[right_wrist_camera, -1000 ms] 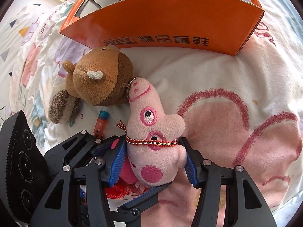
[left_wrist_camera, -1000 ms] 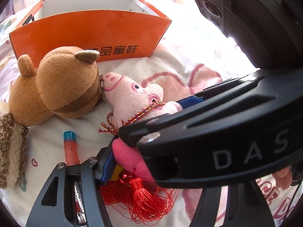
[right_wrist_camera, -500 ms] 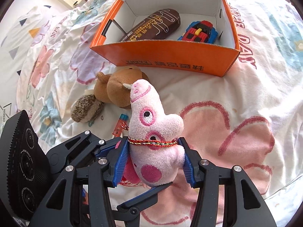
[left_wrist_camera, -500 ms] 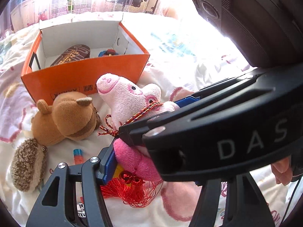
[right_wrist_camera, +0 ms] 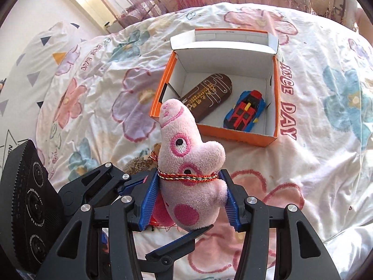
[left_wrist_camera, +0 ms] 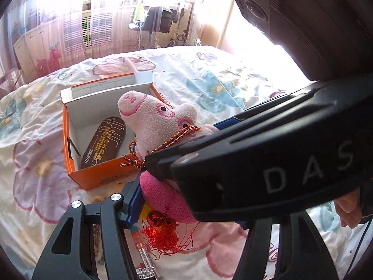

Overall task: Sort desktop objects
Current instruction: 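Lift the pink plush with the right tool toward the orange box, then lower the plush into the box and open the right tool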

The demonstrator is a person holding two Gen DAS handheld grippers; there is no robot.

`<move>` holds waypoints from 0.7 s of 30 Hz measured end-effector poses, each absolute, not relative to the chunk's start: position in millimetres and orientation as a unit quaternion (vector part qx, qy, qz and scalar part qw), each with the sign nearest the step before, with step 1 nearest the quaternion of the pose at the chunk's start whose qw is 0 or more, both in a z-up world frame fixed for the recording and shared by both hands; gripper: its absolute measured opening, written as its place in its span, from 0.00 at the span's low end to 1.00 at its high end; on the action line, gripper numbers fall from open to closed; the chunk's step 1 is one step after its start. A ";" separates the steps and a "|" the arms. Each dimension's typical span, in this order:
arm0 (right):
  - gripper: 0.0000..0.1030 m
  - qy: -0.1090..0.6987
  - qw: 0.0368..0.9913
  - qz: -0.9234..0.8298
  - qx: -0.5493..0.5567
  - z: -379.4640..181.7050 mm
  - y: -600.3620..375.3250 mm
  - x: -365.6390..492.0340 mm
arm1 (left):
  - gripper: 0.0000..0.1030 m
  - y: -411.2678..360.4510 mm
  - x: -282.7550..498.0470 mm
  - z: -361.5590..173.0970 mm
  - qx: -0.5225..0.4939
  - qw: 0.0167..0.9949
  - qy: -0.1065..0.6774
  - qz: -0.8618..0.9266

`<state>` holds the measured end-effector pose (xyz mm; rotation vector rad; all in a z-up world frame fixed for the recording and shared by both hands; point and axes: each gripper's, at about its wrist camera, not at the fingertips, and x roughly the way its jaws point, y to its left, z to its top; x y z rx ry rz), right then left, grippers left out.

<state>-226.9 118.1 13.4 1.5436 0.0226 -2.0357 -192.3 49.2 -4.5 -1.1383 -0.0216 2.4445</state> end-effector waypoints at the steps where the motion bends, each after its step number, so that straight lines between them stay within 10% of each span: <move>1: 0.49 0.009 0.290 -0.765 0.575 18.1 116.3 -230.3 | 0.59 47.3 -195.9 -0.1 -0.409 0.220 -0.007 0.886; 21: 0.49 -0.017 0.284 -0.795 0.536 58.9 99.2 -338.5 | 0.59 17.7 -313.6 20.4 -0.395 0.208 0.004 0.895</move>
